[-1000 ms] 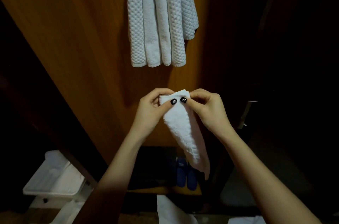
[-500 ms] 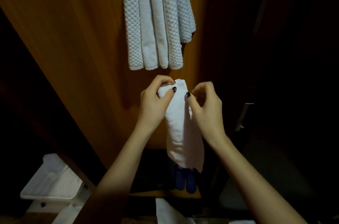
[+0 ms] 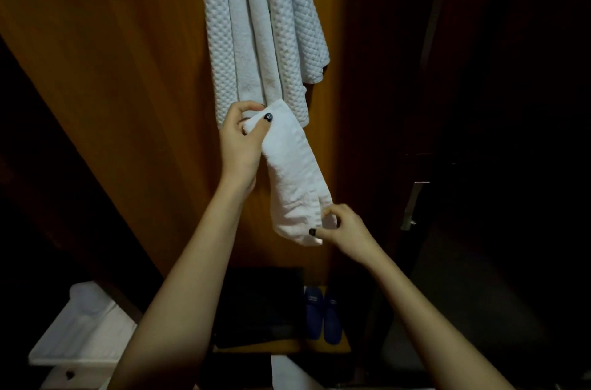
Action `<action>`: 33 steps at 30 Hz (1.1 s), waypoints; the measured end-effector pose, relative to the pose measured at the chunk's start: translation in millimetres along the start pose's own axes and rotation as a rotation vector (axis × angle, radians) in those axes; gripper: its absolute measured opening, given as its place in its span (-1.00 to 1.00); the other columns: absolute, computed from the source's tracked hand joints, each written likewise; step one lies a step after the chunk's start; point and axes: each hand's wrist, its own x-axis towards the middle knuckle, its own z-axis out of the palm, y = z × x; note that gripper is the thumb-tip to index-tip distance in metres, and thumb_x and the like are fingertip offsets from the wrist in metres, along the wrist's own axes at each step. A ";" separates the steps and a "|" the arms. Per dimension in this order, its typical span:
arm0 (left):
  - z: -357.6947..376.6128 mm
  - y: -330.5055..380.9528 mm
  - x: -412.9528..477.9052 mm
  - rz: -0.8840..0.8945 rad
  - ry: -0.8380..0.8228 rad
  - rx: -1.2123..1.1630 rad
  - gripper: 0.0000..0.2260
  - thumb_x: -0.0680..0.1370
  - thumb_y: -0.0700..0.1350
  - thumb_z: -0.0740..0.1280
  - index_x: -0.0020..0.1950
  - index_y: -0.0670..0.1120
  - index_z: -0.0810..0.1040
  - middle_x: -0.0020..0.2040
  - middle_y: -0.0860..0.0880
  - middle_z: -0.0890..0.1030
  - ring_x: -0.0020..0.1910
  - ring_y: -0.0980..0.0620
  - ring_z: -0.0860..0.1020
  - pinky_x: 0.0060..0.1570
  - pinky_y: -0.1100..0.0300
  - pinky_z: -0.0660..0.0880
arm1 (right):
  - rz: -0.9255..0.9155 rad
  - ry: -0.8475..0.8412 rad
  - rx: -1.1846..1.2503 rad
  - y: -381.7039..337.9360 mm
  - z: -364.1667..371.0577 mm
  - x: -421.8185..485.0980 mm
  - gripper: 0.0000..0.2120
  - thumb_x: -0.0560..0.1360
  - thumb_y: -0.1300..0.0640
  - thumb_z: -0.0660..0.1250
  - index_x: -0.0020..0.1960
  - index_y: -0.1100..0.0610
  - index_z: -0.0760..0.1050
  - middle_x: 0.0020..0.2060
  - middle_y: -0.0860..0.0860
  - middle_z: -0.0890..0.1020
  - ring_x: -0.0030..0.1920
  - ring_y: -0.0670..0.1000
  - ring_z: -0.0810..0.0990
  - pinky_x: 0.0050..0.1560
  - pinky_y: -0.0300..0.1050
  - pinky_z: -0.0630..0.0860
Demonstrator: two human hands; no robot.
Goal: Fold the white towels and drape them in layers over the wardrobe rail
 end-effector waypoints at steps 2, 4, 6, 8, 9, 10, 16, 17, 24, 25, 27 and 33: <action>-3.8 -0.1 8.9 -0.009 0.024 -0.035 -0.81 0.50 -0.32 0.37 -0.09 -0.03 0.50 -0.11 0.00 0.55 -0.21 0.23 0.51 -0.20 0.34 0.45 | 0.021 -0.027 0.009 6.8 5.1 -1.4 -0.76 0.42 0.05 0.49 -0.04 0.13 0.51 0.05 0.00 0.51 0.06 0.00 0.48 -0.04 -0.12 0.38; -7.1 -1.7 16.6 -0.016 0.042 -0.049 -0.79 0.50 -0.33 0.36 -0.10 -0.02 0.50 -0.10 0.00 0.54 -0.21 0.22 0.50 -0.18 0.34 0.45 | -0.006 -0.041 0.111 14.0 11.6 -4.3 -0.80 0.42 0.06 0.49 -0.01 0.12 0.62 0.08 -0.02 0.58 0.09 -0.01 0.55 0.07 -0.05 0.49; -9.2 -4.8 22.2 -0.028 0.060 -0.062 -0.79 0.51 -0.35 0.35 -0.10 -0.02 0.50 -0.11 0.01 0.54 -0.22 0.22 0.50 -0.19 0.34 0.45 | -0.012 -0.023 0.186 18.5 18.0 -6.9 -0.85 0.44 0.11 0.48 0.00 0.08 0.65 0.11 -0.07 0.57 0.08 -0.07 0.56 0.10 -0.13 0.51; -11.5 -9.1 26.5 -0.023 0.085 -0.058 -0.79 0.51 -0.35 0.34 -0.09 -0.02 0.49 -0.13 0.03 0.54 -0.22 0.21 0.50 -0.19 0.34 0.45 | -0.004 0.089 0.168 20.3 19.2 -9.1 -0.85 0.47 0.17 0.46 -0.24 0.16 0.54 -0.13 -0.05 0.49 -0.14 -0.07 0.50 -0.12 -0.26 0.40; -13.5 -12.3 28.6 -0.022 0.100 -0.049 -0.79 0.50 -0.34 0.34 -0.09 -0.02 0.49 -0.13 0.03 0.54 -0.21 0.20 0.50 -0.17 0.32 0.45 | -0.005 0.153 0.168 24.5 19.5 -8.6 -0.76 0.47 0.20 0.44 -0.30 0.24 0.48 -0.22 0.00 0.45 -0.22 -0.02 0.45 -0.18 -0.22 0.33; -16.6 -17.2 31.0 -0.031 0.120 -0.040 -0.79 0.50 -0.33 0.34 -0.09 -0.01 0.49 -0.13 0.02 0.54 -0.20 0.18 0.50 -0.16 0.31 0.45 | -0.008 0.204 0.197 24.9 16.9 -10.1 -0.75 0.48 0.22 0.43 -0.31 0.28 0.47 -0.25 0.05 0.45 -0.24 0.01 0.45 -0.20 -0.19 0.30; -43.8 -54.9 34.5 -0.183 0.242 -0.022 -0.81 0.49 -0.31 0.36 -0.09 -0.01 0.53 -0.10 -0.04 0.58 -0.12 0.04 0.54 -0.09 0.17 0.48 | -0.076 0.354 0.344 26.2 -17.5 -20.4 -0.81 0.54 0.23 0.35 -0.25 0.19 0.47 -0.35 0.09 0.47 -0.30 -0.07 0.40 -0.27 -0.18 0.28; -46.1 -60.5 31.7 -0.208 0.254 -0.030 -0.81 0.50 -0.32 0.35 -0.09 -0.02 0.52 -0.11 -0.04 0.58 -0.14 0.06 0.54 -0.11 0.19 0.49 | -0.096 0.373 0.357 25.5 -22.8 -21.7 -0.79 0.55 0.23 0.34 -0.25 0.17 0.45 -0.36 0.04 0.45 -0.32 -0.08 0.38 -0.29 -0.19 0.26; -49.0 -85.7 13.5 -0.294 0.280 -0.027 -0.83 0.51 -0.33 0.32 -0.05 -0.07 0.50 -0.15 -0.02 0.57 -0.26 0.12 0.52 -0.33 0.32 0.45 | -0.167 0.503 0.367 19.9 -46.2 -29.1 -0.71 0.54 0.01 0.24 -0.18 0.24 0.40 -0.32 0.13 0.42 -0.27 -0.08 0.38 -0.27 -0.16 0.28; -48.0 -86.4 11.5 -0.291 0.281 -0.018 -0.83 0.51 -0.32 0.32 -0.06 -0.05 0.50 -0.15 -0.02 0.56 -0.28 0.13 0.50 -0.38 0.35 0.42 | -0.154 0.515 0.355 20.0 -47.5 -29.6 -0.74 0.55 0.04 0.25 -0.17 0.23 0.40 -0.31 0.09 0.43 -0.28 -0.08 0.39 -0.27 -0.15 0.29; -44.5 -88.7 8.1 -0.285 0.289 -0.026 -0.83 0.51 -0.32 0.32 -0.07 -0.03 0.50 -0.12 -0.04 0.56 -0.26 0.12 0.50 -0.37 0.34 0.41 | -0.115 0.523 0.339 22.1 -49.0 -30.2 -0.81 0.59 0.14 0.27 -0.14 0.23 0.42 -0.30 0.07 0.46 -0.27 -0.08 0.41 -0.25 -0.11 0.32; -36.3 -87.4 4.8 -0.301 0.285 -0.145 -0.81 0.54 -0.33 0.30 -0.07 -0.03 0.50 -0.04 -0.08 0.57 -0.11 0.06 0.56 -0.18 0.24 0.51 | 0.333 0.193 0.892 33.4 -52.2 -30.2 -0.89 0.57 0.27 0.29 -0.13 0.18 0.53 -0.30 0.04 0.58 -0.25 -0.01 0.55 -0.25 -0.18 0.52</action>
